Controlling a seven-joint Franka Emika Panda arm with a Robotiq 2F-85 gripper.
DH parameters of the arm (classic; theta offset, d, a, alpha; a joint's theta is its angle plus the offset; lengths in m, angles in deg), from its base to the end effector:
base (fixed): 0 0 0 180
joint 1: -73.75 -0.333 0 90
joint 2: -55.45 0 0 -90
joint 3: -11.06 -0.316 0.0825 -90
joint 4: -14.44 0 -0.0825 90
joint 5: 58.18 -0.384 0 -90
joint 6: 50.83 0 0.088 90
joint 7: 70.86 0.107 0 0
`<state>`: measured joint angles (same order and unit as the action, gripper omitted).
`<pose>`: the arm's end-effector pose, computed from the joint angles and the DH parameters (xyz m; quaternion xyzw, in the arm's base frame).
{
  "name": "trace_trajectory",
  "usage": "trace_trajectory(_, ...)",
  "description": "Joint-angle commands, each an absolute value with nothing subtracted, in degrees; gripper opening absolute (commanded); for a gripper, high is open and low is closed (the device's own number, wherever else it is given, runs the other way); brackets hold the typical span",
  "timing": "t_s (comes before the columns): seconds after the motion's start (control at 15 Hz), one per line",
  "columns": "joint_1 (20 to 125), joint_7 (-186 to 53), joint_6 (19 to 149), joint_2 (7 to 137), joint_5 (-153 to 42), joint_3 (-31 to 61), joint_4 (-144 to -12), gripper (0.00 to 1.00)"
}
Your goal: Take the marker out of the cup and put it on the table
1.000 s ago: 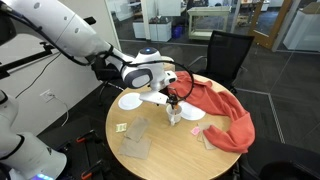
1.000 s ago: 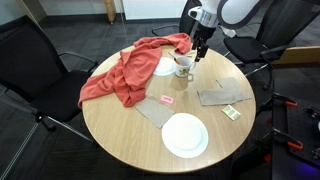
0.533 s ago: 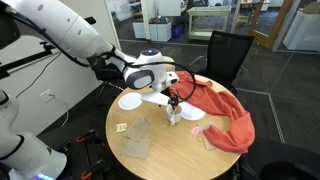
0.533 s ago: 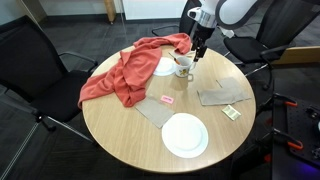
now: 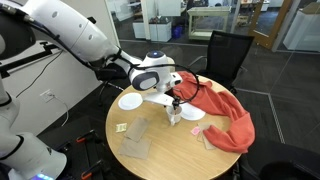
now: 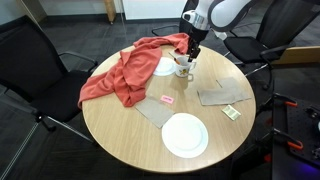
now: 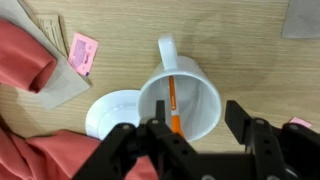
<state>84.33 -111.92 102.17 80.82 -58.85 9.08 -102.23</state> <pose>0.6108 -0.0935 0.2430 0.9577 0.2712 0.0911 0.0307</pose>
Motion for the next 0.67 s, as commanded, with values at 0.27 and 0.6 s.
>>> trace_trajectory(0.27, 85.6, -111.2, 101.8, 86.1, -58.9, 7.4, -95.8, 0.41)
trace_trajectory(0.6, 85.8, -111.0, 101.8, 88.7, -59.0, 7.0, -92.9, 0.44)
